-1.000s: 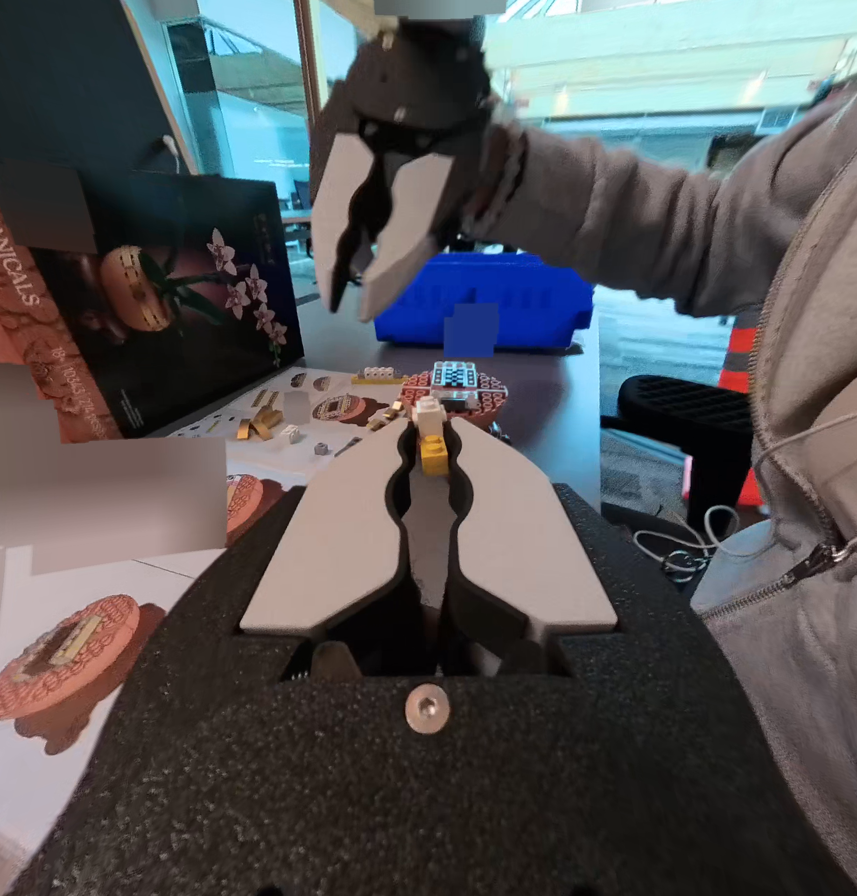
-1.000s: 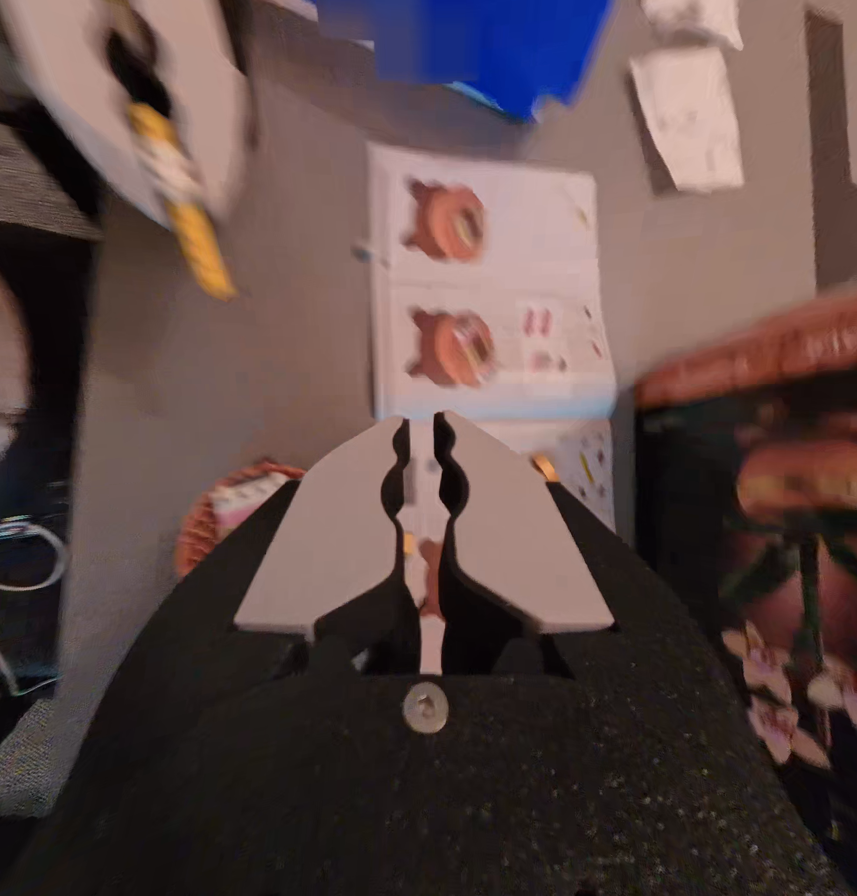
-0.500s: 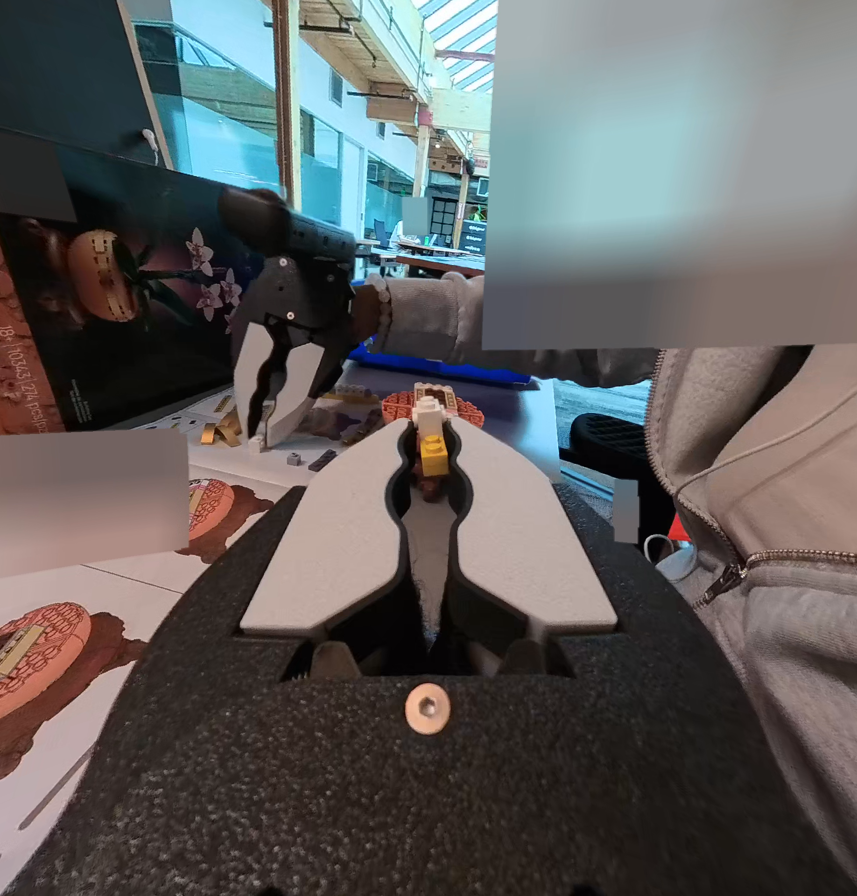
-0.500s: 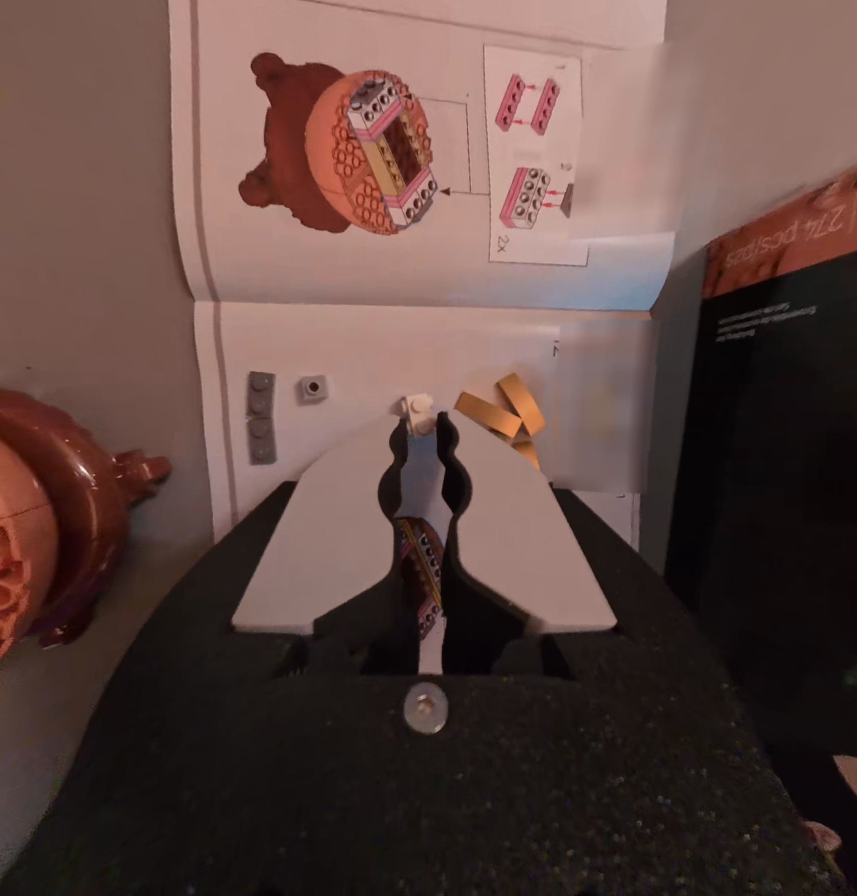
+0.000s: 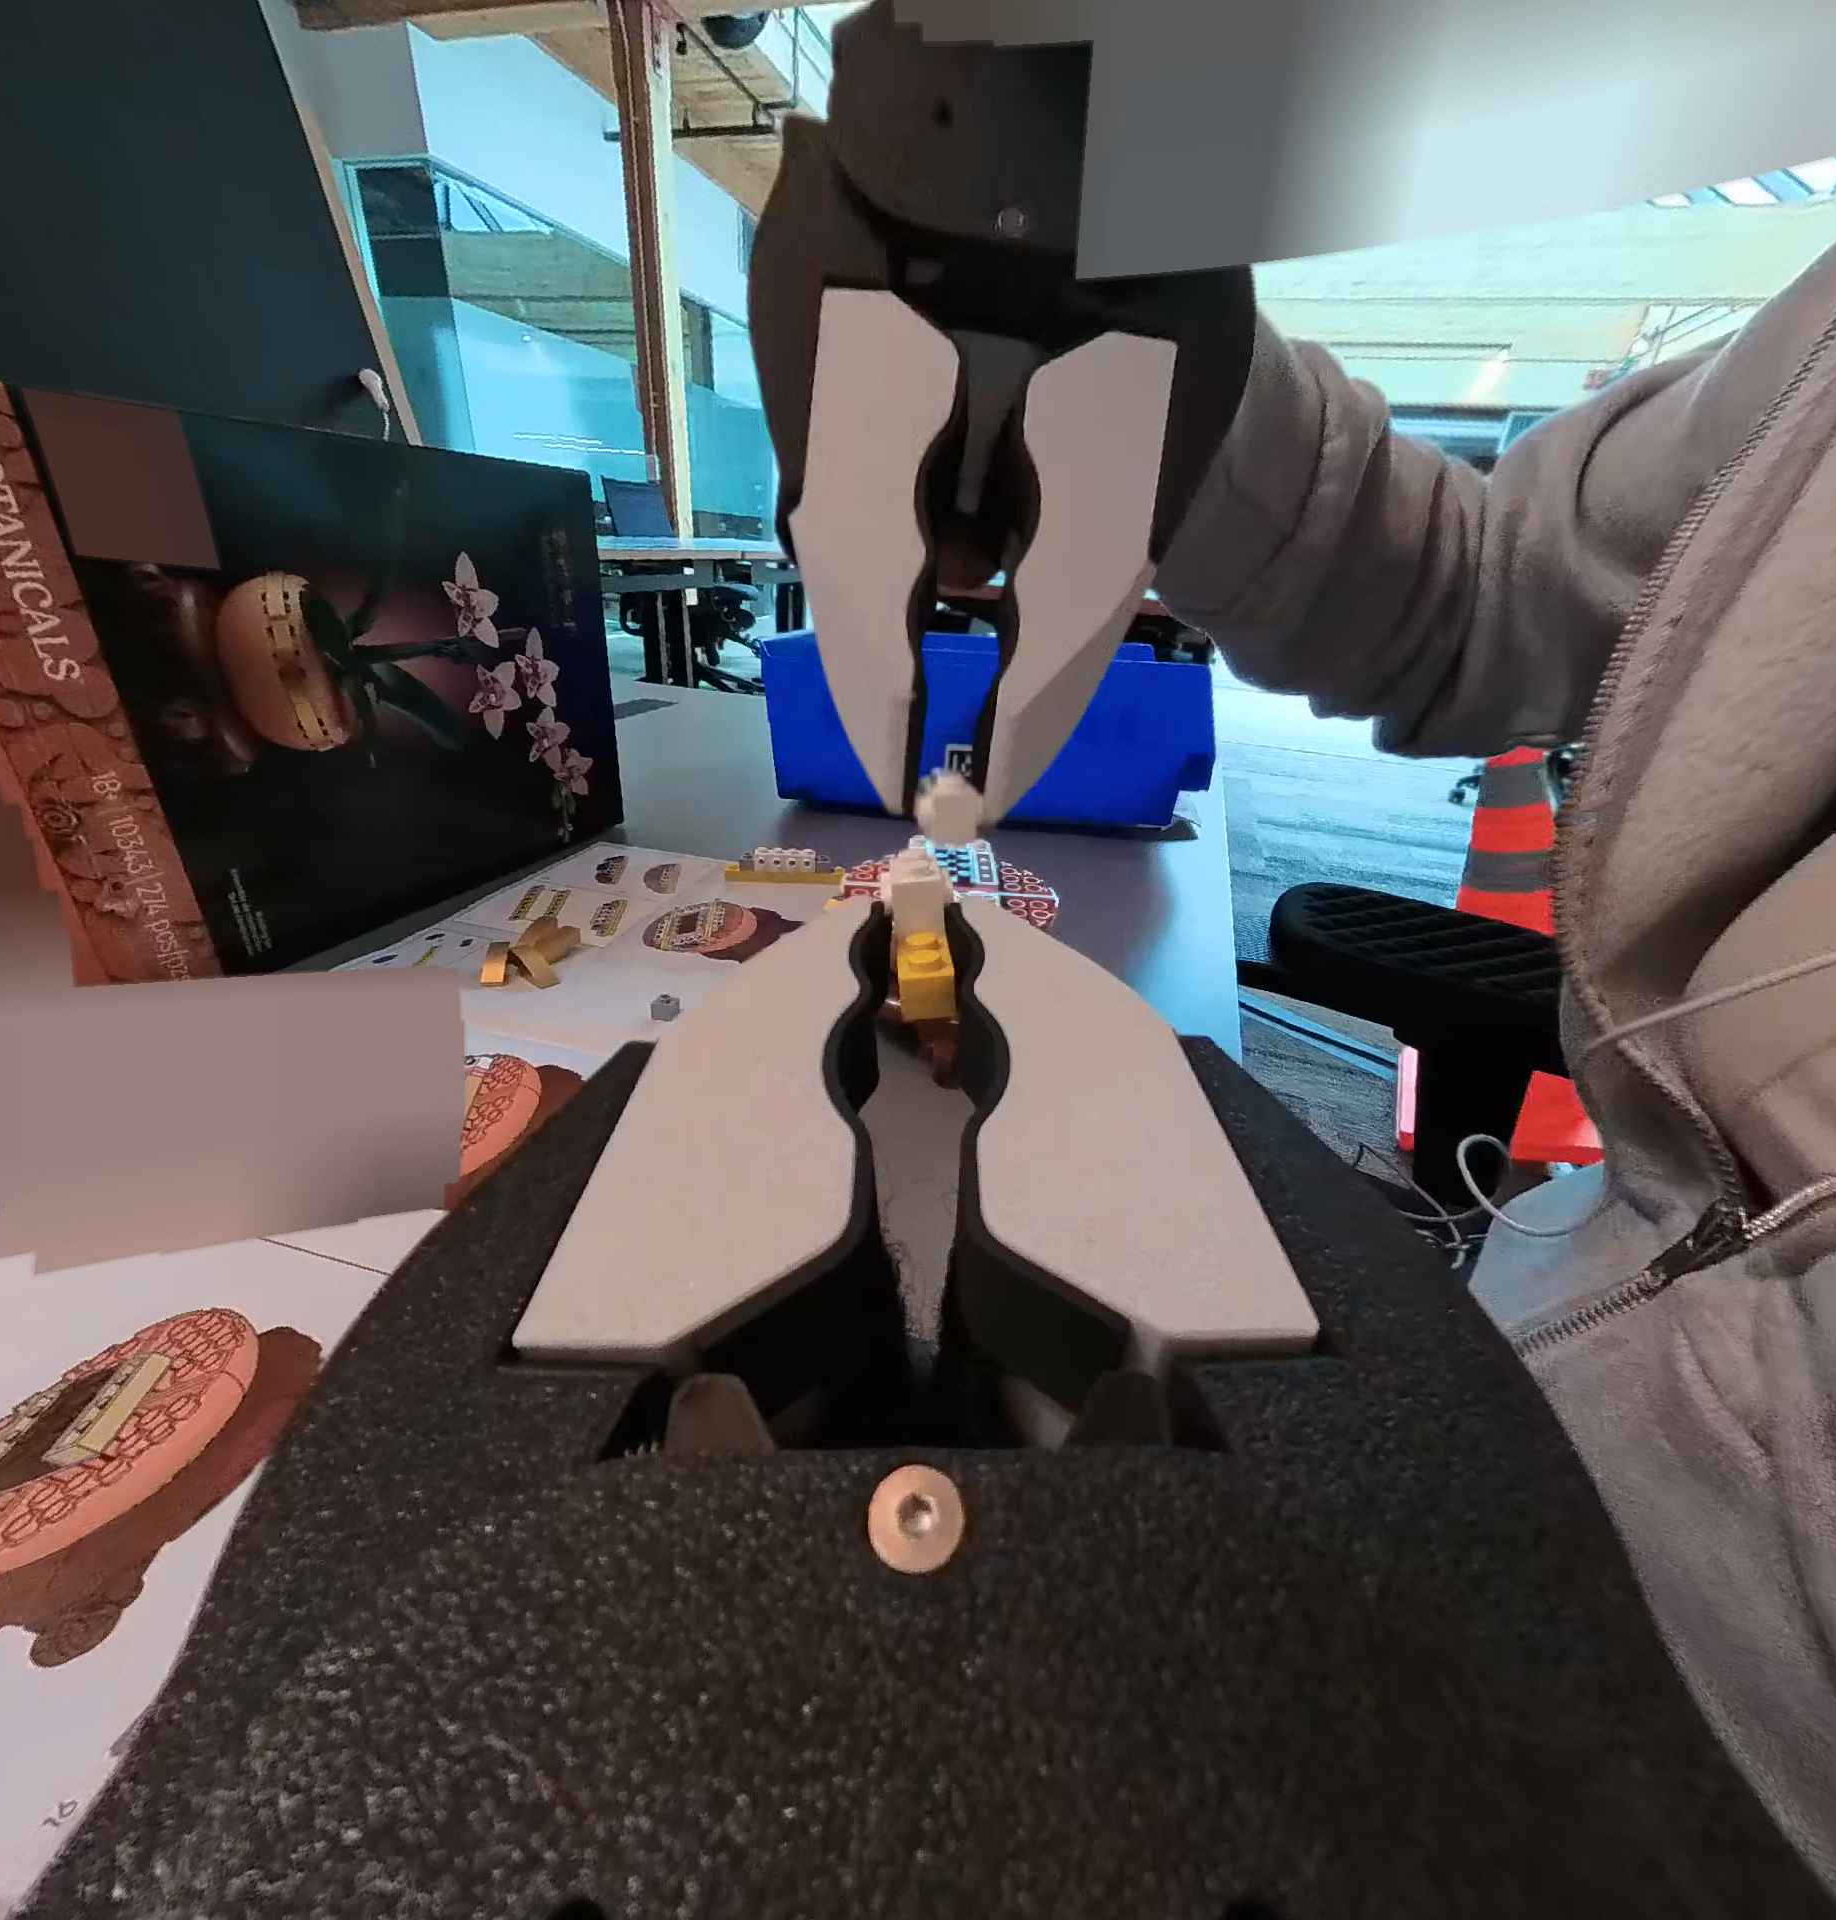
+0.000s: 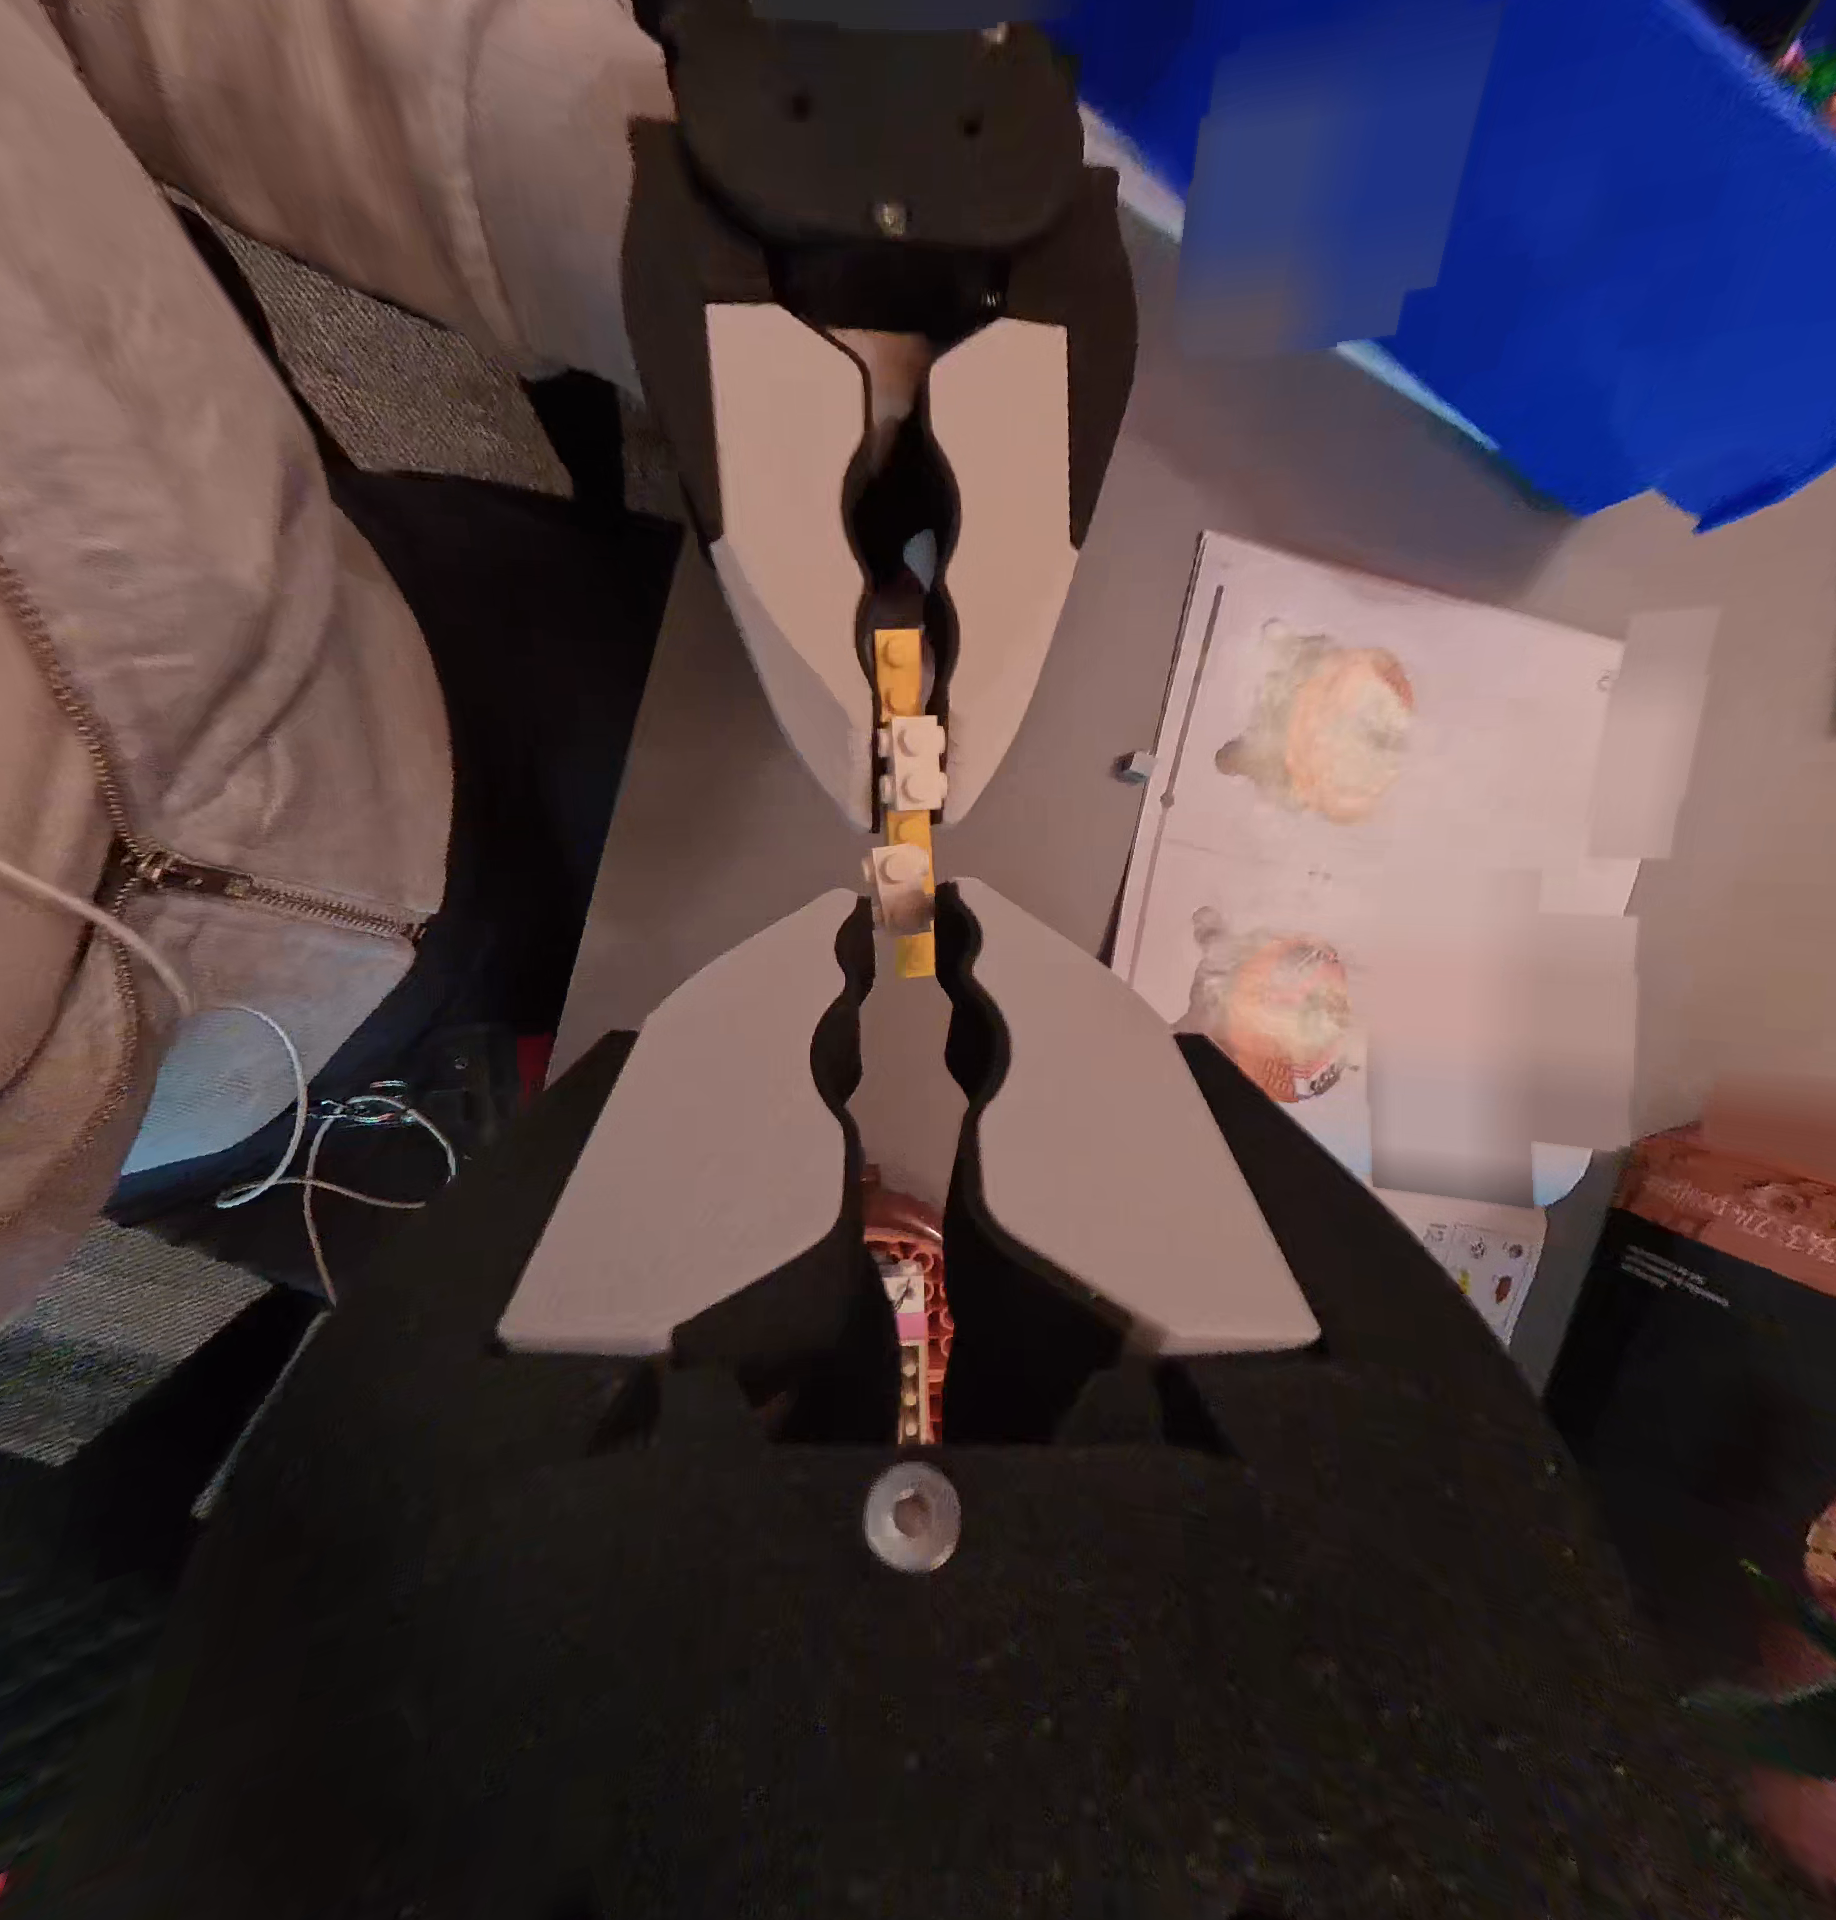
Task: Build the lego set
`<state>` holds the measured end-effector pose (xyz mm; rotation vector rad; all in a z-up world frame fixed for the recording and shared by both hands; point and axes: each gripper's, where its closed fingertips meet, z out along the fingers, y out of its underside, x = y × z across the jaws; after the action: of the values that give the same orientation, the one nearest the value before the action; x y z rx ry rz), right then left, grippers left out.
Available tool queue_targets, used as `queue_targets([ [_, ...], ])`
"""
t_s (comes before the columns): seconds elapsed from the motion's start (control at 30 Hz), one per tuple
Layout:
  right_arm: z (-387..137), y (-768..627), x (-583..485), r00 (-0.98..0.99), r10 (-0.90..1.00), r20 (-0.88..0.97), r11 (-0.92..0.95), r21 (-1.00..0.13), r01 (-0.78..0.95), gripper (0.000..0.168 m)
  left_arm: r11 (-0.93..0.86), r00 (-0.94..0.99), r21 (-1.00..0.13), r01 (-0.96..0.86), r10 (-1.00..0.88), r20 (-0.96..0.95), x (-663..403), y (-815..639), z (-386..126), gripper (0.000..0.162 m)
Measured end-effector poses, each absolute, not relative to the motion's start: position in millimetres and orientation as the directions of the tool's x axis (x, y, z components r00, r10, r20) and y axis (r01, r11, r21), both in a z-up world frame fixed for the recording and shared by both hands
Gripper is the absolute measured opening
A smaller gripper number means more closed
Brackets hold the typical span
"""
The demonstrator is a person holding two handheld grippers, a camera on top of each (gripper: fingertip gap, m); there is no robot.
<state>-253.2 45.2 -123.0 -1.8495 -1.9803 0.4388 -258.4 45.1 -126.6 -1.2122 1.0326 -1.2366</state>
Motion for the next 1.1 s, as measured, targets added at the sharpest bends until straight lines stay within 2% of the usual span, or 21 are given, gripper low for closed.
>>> queue_targets([
  [0.43,-124.4,51.6,-267.9,-0.013,1.0,0.016,0.019,-0.447,0.894,0.011,-0.113,0.069,-0.972,0.205,-0.989,0.13,-266.6,49.7,-117.7,0.009],
  [0.63,-115.3,58.7,-280.4,0.028,1.0,-0.014,-0.031,-0.536,0.844,0.011,-0.168,0.052,-0.93,0.326,-0.979,0.195,-277.0,56.7,-107.4,0.008],
  [0.8,-108.9,59.7,-290.4,0.019,0.999,0.049,0.012,-0.567,0.824,0.011,-0.073,0.096,-0.923,0.378,-0.988,0.118,-286.5,58.6,-100.4,0.007],
  [0.9,-99.1,59.6,-298.1,0.026,0.998,0.06,0.016,-0.609,0.793,0.011,-0.083,0.081,-0.894,0.439,-0.988,0.132,-294.2,58.6,-91.4,0.007],
  [1.1,-98.5,61.3,-301.0,0.04,0.996,0.074,0.013,-0.597,0.802,0.011,-0.069,0.101,-0.89,0.45,-0.987,0.127,-298.0,59.8,-88.9,0.007],
])
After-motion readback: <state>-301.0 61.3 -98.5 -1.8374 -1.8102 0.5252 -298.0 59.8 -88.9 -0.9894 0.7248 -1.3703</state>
